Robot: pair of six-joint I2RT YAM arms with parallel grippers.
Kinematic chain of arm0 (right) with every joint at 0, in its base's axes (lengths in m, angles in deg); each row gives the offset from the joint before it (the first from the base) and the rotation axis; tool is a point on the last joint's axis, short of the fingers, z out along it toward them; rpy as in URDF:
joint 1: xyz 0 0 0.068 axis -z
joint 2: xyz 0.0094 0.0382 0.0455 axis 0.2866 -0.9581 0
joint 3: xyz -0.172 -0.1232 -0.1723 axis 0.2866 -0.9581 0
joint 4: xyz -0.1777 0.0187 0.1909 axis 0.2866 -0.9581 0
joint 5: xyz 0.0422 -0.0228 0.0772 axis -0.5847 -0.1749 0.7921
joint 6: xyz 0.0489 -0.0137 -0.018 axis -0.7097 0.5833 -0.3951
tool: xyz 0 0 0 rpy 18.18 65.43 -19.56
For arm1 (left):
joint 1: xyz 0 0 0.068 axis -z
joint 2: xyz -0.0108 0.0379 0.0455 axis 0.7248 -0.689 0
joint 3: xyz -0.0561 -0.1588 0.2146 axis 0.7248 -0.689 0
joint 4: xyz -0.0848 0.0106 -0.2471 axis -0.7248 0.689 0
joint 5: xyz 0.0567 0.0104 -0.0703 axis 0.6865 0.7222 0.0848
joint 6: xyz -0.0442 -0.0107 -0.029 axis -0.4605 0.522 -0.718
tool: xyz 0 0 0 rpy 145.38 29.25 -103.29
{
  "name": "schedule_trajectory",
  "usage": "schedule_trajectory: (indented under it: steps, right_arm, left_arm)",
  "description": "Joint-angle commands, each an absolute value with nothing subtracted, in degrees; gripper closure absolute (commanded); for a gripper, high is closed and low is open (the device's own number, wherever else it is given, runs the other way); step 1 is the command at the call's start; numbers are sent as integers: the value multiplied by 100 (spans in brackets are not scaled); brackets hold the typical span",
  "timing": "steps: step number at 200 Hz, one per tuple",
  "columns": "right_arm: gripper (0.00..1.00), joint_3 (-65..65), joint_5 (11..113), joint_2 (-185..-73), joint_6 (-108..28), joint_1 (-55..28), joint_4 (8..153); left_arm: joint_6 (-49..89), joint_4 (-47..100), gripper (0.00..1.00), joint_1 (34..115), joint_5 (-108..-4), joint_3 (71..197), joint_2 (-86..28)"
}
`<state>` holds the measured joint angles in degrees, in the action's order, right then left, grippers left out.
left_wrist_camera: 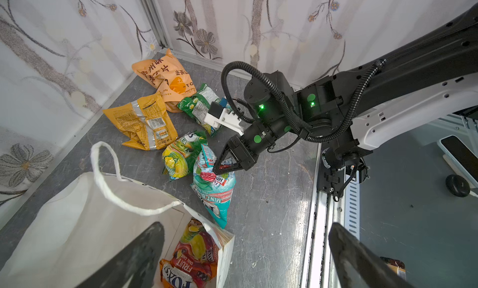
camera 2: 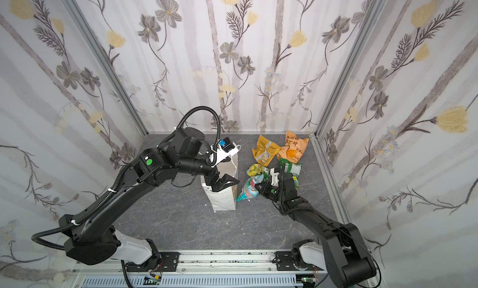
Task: Take the snacks out of the paper bag
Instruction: Place the snack at the center of the table.
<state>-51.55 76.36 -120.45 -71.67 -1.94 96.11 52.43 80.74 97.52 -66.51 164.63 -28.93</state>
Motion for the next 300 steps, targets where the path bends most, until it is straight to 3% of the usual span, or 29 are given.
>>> schedule_trajectory:
  steps: [1, 67, 160, 233, 300]
  right_arm:
    - [93, -5231, 7521, -12211, -7100, -198, 10221]
    - [67, -5391, 7065, -12493, -6769, -198, 9808]
    - [25, -4960, 5817, -11551, -5911, -184, 7967]
    - [21, -3794, 5367, -10058, -5715, -185, 7170]
    - [11, -2366, 6345, -9600, -5581, -213, 7420]
  left_arm:
    - [5324, 7893, 0, 9752, -6553, 16457, -2885]
    - [5333, 7829, 0, 9760, -6412, 16469, -2899]
    - [5307, 7576, 0, 9760, -5818, 16366, -2791]
    - [4982, 6399, 0, 9736, -4291, 15777, -2240]
    - [4124, 5991, 0, 9227, -3365, 15458, -1975]
